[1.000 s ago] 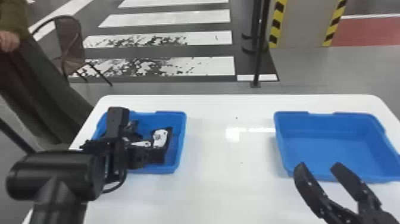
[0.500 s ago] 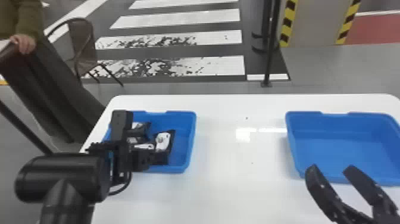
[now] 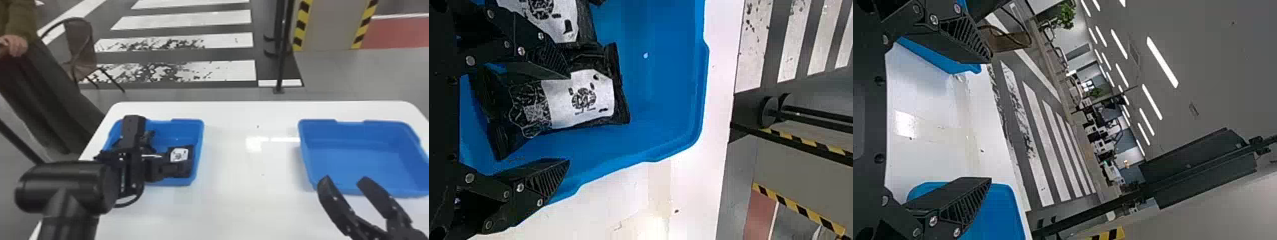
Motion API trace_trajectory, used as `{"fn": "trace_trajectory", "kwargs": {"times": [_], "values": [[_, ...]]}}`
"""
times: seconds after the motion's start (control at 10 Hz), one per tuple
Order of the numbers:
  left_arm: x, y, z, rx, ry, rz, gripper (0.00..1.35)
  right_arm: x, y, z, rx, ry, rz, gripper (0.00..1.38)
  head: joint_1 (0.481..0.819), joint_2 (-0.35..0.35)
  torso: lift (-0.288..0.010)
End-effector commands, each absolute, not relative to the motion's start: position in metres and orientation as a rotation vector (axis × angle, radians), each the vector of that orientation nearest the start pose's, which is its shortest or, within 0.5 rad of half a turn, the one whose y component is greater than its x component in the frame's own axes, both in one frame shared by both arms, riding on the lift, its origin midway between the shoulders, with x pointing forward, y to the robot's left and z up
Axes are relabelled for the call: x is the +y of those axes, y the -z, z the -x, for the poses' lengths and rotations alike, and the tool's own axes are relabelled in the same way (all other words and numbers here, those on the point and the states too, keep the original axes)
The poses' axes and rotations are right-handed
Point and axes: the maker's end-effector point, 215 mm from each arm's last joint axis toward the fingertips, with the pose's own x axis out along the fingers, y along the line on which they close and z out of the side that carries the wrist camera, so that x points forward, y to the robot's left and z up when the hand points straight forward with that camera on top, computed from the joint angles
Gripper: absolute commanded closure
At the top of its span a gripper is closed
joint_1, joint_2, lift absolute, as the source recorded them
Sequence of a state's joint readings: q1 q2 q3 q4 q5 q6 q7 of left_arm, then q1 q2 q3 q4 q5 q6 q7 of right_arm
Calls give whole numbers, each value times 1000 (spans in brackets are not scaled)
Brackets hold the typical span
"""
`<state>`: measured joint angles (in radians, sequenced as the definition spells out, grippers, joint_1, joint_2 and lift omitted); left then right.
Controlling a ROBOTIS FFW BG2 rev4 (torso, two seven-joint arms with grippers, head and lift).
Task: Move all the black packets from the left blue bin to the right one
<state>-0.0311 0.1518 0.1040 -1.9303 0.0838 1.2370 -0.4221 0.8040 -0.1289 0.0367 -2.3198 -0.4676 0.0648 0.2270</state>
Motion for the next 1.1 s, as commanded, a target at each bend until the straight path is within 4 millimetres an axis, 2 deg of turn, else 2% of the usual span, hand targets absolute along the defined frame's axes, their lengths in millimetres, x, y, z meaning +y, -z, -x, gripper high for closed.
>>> {"fn": "trace_trajectory", "kwargs": {"times": [0.0,0.3,0.4,0.5,0.7,0.8,1.0], "values": [[224,452,-497,849,320,149,492,-152,310,-352,103,-339,-420,193,695,113,-140],[219,465,-500,885,325,147,496,-151,311,-351,107,-339,-431,194,695,91,-140],[218,473,-495,913,323,153,535,-151,312,-351,110,-338,-433,194,695,91,-140],[223,474,-495,919,309,137,679,-150,312,-351,110,-340,-434,194,695,90,-140],[247,479,-494,927,252,95,1236,-150,315,-350,117,-340,-444,194,695,101,-140],[257,473,-501,891,240,81,1208,-150,313,-350,115,-340,-446,194,695,109,-140],[279,439,-502,807,196,41,1208,-150,314,-349,117,-340,-446,194,695,142,-140]]}}
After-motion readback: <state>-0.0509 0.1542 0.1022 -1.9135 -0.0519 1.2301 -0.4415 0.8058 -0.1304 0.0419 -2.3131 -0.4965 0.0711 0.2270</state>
